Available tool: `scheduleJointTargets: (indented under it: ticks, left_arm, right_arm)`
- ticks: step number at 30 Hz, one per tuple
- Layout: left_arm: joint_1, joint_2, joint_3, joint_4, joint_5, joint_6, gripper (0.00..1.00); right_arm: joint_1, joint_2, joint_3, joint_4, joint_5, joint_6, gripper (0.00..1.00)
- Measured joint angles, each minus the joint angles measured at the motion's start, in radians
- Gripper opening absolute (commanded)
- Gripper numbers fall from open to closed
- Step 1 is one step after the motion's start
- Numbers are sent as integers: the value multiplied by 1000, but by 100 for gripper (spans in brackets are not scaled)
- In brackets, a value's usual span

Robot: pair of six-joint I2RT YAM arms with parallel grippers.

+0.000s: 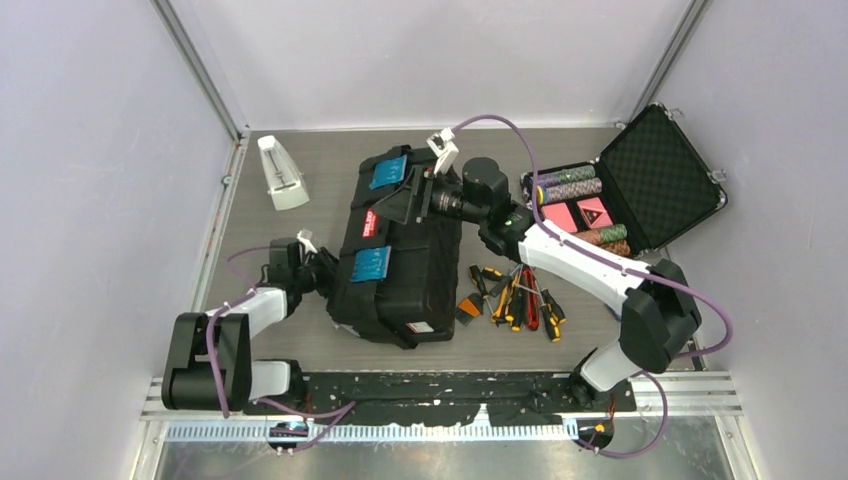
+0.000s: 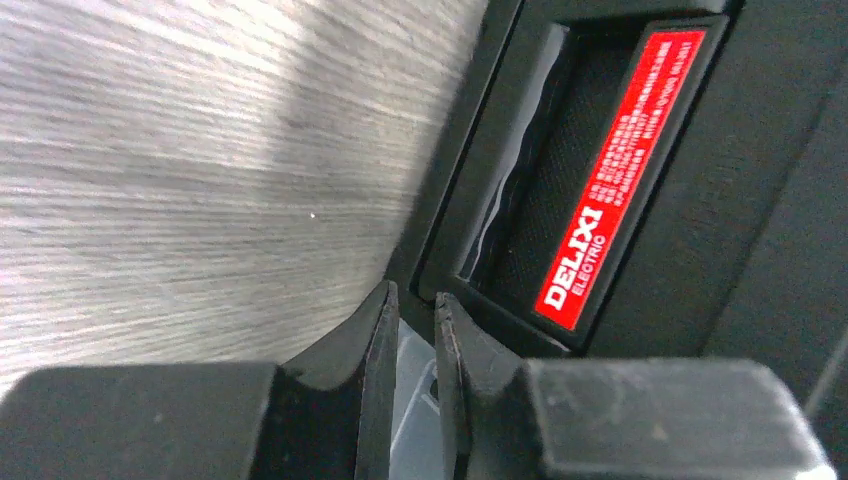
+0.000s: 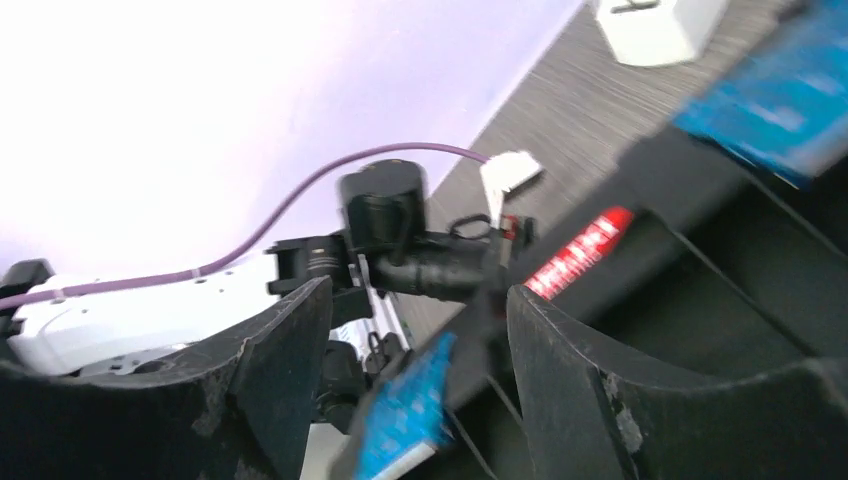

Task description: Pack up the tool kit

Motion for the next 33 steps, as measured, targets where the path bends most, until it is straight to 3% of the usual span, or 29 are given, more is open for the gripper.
scheduleJointTargets:
  ticks: [7, 10, 14, 19, 24, 33]
  left_arm:
    - [-43, -26, 19, -54, 40, 1, 21]
    - [-44, -64, 33, -77, 38, 2, 27]
    - [-43, -136, 60, -153, -3, 30, 45]
    - [-39, -266, 132, -338, -121, 117, 81]
    - [-68, -428, 256, -560, -274, 224, 99]
    - [-341, -560, 435, -778, -484, 320, 99]
  right_arm:
    - [35, -23, 37, -50, 22, -59, 69]
    - [27, -23, 37, -100, 47, -89, 70]
    - [15, -23, 37, -153, 68, -127, 71]
    - [8, -39, 63, -278, 99, -194, 73]
    - [4, -135, 66, -389, 143, -243, 72]
    - [32, -295, -27, -412, 154, -244, 71]
